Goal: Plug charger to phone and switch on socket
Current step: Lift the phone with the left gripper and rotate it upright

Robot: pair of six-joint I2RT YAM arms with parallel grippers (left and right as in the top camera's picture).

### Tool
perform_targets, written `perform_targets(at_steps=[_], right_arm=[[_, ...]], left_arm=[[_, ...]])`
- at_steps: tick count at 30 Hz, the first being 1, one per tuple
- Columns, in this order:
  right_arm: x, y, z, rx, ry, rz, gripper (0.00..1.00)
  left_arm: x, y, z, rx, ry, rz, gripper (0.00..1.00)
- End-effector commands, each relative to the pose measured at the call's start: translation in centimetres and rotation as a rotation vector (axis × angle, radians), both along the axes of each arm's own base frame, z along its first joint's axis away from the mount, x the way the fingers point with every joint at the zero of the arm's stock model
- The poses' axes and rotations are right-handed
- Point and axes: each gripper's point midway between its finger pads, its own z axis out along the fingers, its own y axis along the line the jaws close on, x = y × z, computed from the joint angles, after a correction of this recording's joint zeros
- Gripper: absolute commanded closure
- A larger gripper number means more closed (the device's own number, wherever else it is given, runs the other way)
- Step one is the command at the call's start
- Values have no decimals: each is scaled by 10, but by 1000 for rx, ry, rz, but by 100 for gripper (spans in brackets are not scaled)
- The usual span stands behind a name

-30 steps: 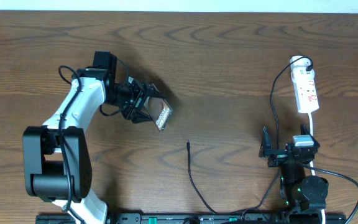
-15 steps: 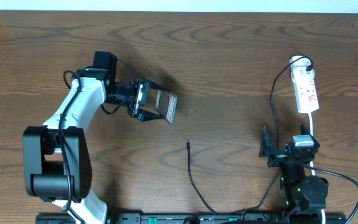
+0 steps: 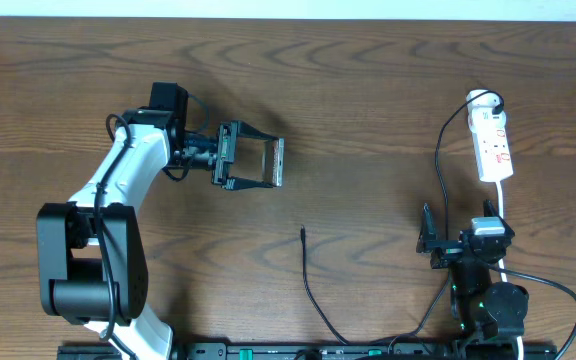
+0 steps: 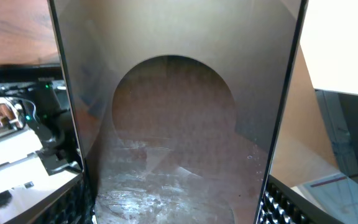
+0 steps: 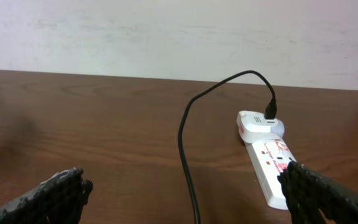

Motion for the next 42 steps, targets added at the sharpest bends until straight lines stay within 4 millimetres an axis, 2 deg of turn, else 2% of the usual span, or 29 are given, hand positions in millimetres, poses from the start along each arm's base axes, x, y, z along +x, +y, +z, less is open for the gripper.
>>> perform_targets(at_steps=[1, 13, 17, 24, 33, 37, 42], right_arm=[[0, 1, -1, -13, 2, 4, 1], [0, 1, -1, -12, 2, 4, 1], [0, 1, -1, -13, 2, 5, 1], [0, 1, -1, -13, 2, 4, 1], [0, 1, -1, -13, 2, 5, 1], [0, 1, -1, -13, 2, 4, 1], [0, 1, -1, -13, 2, 5, 1]], left_arm=[[1, -2, 29, -75, -24, -1, 92], [1, -2, 29, -75, -31, -2, 92], [6, -1, 27, -59, -107, -9, 92], [17, 9, -7, 150, -346, -42, 92], [25, 31, -44, 405, -626, -169, 93], [22, 45, -61, 529, -677, -248, 93], [11, 79, -89, 765, -578, -317, 93]])
